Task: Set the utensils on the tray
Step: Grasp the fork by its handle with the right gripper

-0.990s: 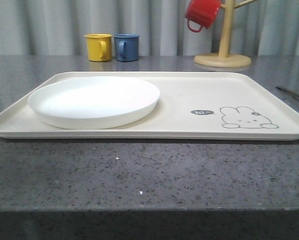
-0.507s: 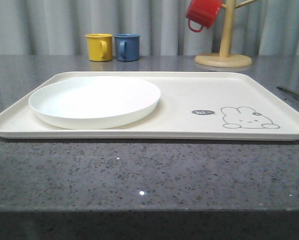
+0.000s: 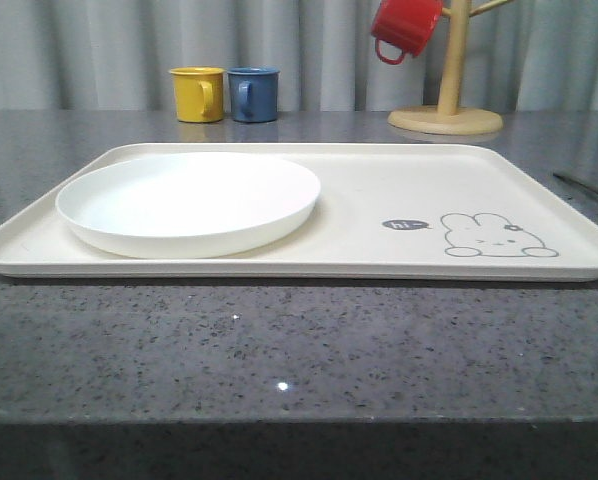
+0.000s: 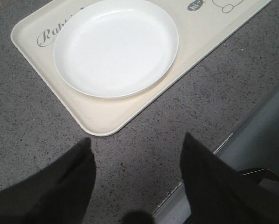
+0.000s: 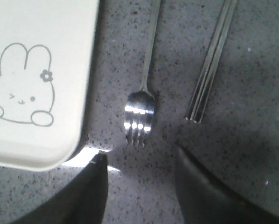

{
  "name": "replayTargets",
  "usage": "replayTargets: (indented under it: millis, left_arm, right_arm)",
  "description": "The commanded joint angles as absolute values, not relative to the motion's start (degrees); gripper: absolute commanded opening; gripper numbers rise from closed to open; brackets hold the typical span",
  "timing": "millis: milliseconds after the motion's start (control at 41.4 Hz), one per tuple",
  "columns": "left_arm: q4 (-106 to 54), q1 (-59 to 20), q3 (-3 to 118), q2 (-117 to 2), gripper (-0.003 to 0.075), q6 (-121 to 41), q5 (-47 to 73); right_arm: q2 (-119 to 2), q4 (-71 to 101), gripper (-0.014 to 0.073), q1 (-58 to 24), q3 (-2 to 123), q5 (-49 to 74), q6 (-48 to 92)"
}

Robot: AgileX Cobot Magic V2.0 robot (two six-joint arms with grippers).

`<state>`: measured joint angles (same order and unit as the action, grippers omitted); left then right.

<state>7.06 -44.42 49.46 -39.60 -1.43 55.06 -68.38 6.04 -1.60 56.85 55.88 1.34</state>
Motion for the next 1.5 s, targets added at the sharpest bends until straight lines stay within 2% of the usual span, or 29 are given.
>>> replayTargets:
  millis: [0,362,676,942,1111,1473]
  left_arm:
    - [7.5,-44.8,50.8,-39.7,0.0386,-0.7,51.4]
    - [7.5,-44.8,50.8,-39.7,0.0386,-0.7,51.4]
    - [7.5,-44.8,50.8,-39.7,0.0386,-0.7,51.4]
    - [7.5,-44.8,50.8,-39.7,0.0386,-0.7,51.4]
    - [7.5,-44.8,50.8,-39.7,0.0386,-0.7,51.4]
    - [7.5,-44.8,50.8,-39.7,0.0386,-0.7,51.4]
  right_arm:
    - [-72.4,6.4,0.0339,-1.7,61.9,55.3,2.3]
    - [-89.2,5.6,0.0339,-2.9,74.7,60.7,2.3]
    - [-95.8,3.7,0.0332,-2.9,78.0,62.4,2.2]
    - [-96.1,3.7,0.0124,-2.9,78.0,62.4,2.2]
    - [-96.1,3.7,0.0027,-2.9,78.0,62.4,2.1]
    - [-93.0,5.2,0.0015,-4.3,84.4,70.4,1.6]
